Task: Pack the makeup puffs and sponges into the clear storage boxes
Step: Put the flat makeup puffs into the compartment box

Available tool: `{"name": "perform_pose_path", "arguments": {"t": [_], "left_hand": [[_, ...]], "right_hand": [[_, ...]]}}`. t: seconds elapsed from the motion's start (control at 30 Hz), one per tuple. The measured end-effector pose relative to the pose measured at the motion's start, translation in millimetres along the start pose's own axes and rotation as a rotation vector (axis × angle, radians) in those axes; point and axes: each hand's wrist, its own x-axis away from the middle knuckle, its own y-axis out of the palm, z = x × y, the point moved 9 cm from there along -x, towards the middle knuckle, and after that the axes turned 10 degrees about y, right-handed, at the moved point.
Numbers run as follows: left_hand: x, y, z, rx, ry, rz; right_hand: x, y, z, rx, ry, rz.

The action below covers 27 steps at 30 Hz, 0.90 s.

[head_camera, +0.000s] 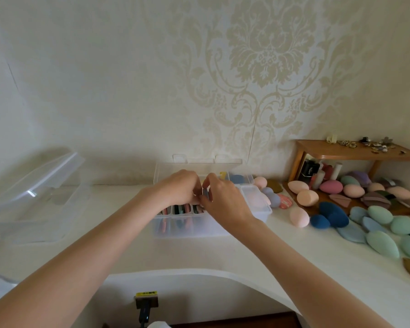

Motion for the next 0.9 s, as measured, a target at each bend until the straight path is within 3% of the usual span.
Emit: {"name": "perform_pose_path", "arguments": {"t": [0.2, 0.33, 0.53, 0.63, 0.8, 0.9], "left_hand": [[1.8, -1.2, 1.7, 0.004, 0.034, -0.026], [2.4, -1.7, 0.1, 0.039, 0.034, -0.019], [2.4, -2.0, 4.2, 0.010, 0.047, -0.040], [6.7, -10.0, 3.7, 0.056, 0.078, 0.003], [2.6, -26.5, 16.2, 0.123, 0.137, 0.100], [-7.0, -16.1, 25.8, 0.092, 0.162, 0.021]], "right_hand": [[-7.4, 1.4, 1.8, -0.018, -0.002, -0.139], [-3.4, 7.5, -0.9, 0.111, -0.043, -0.297], [0.8, 17.7, -8.0, 0.327, -0.081, -0.329], [-0.8, 13.5, -4.4, 0.227, -0.044, -0.392], [-28.3, -46.8, 33.7, -0.024, 0.086, -0.165], [-48.3, -72.3, 97.0, 0.094, 0.278, -0.033]]}}
